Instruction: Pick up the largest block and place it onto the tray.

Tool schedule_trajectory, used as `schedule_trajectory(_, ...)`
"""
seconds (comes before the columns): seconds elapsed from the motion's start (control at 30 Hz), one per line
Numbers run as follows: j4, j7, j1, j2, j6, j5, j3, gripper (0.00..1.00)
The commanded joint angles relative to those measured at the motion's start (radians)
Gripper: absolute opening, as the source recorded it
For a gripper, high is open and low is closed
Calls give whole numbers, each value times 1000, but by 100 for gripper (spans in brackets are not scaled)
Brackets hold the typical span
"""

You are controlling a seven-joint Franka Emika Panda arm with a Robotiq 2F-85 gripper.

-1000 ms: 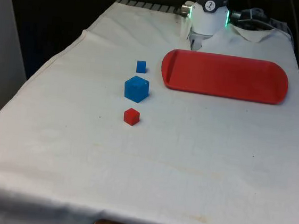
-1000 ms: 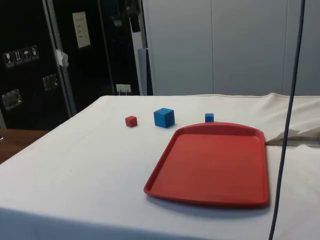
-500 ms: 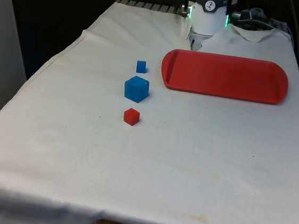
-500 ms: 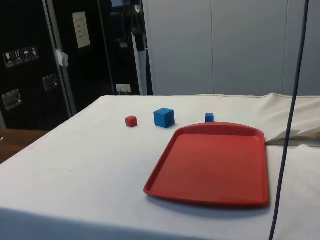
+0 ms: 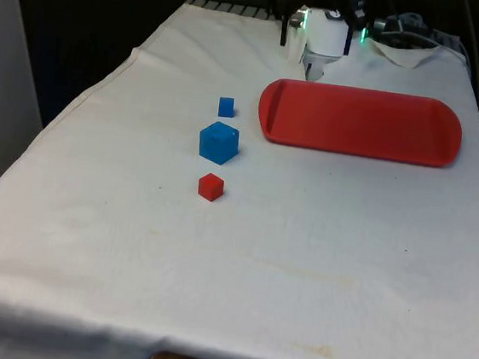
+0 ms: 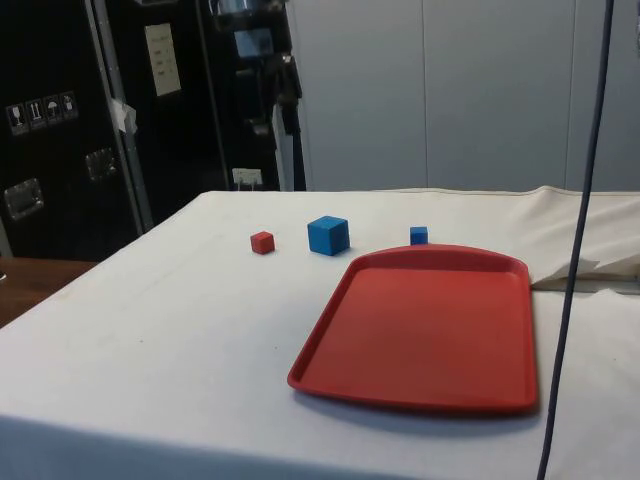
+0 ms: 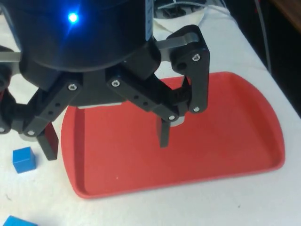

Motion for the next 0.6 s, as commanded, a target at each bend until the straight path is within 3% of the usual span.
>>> schedule_trajectory(0.0,-11,-2,-1,6,26,-3,-3,100)
schedule_trajectory(0.23,-44,-7,-2,38,93,-2,-13,100)
schedule_trajectory(0.27,-38,-6,-1,36,76,0,-12,100)
schedule_trajectory(0.5,-71,-8,-2,76,160,-2,-17,100)
schedule_trajectory(0.57,-69,-7,-1,80,153,0,-18,100)
